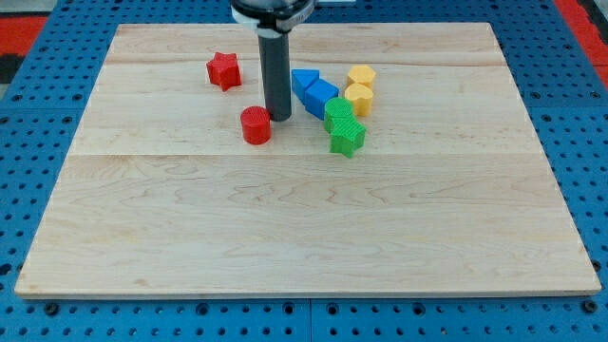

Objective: Move your arm closer to the green star

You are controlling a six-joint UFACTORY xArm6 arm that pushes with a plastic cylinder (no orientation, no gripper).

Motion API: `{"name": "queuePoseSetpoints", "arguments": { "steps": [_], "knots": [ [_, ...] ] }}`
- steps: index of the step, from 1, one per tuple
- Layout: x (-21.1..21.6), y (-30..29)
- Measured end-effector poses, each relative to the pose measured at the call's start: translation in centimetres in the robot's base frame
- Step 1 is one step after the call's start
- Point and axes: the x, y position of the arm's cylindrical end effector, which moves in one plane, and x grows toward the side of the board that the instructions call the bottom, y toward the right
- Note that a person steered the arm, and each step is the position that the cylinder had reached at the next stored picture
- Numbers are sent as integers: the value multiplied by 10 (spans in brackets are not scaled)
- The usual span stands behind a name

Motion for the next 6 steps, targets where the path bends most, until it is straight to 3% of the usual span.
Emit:
{"name": "queuePoseSetpoints", "arguments": {
  "steps": [3,4,5,6],
  "knots": [
    [83,23],
    [79,88],
    [46,126],
    [20,120]
  ]
}}
